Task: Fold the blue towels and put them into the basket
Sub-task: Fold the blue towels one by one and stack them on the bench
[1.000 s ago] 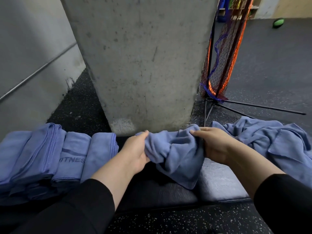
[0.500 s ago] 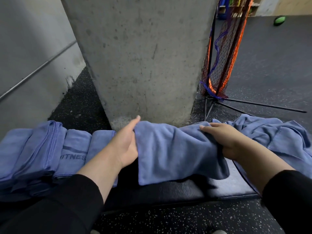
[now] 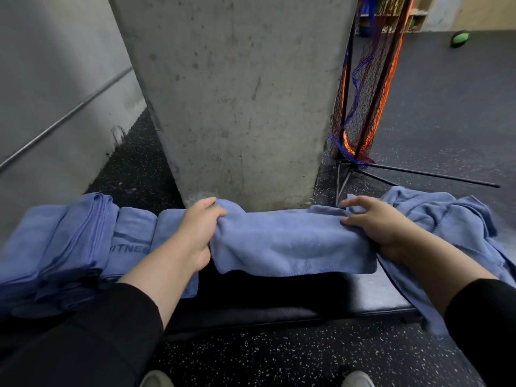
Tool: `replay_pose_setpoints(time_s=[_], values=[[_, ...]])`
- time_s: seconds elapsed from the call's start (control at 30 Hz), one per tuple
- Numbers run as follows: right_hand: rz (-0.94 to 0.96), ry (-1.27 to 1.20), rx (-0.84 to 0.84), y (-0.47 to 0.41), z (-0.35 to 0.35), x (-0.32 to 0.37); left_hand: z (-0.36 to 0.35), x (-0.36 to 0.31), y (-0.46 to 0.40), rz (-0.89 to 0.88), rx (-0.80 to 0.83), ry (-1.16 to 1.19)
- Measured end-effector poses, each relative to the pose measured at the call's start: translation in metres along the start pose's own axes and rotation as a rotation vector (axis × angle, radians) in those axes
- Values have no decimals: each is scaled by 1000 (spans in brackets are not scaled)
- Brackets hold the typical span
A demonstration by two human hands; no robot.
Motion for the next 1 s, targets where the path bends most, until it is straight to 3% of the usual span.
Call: replay_pose_setpoints(time_s=[0.13,0.3,0.47,0.57,0.63,0.73,0.83,1.0], values=[[-40,270,39,9,-16,-26,-1,14,6,1,44,-111],[-88,733,50,26,-36,-54,-5,37,20,-4,3,-731],[-59,1036,31,43,-36,-59,-24,41,26,-20,59,-1110],[107,1195,-70,51,-39,-51,-38,41,41,-85,31,-1599],[265,1238,-34,56,-53,-48,-49,43,49,-197,6,-1807],[426,1168,117,66,-69,-55,-62,62,56,-324,216,-1790],[452,1120,176,72,-64,-66,-52,98,62,-167,435,-1682],[471,1060,344,85,-55,-83,-36,120,72,-146,474,-1653]])
Point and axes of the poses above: each hand's wrist, its own y-axis away from the middle knuckle, its own z-axis out of the back of the hand, x = y × z, the point moved 7 cm from there along -y, towards the middle knuckle, and after that the axes turned 12 degrees about x, right-handed, at the moved point
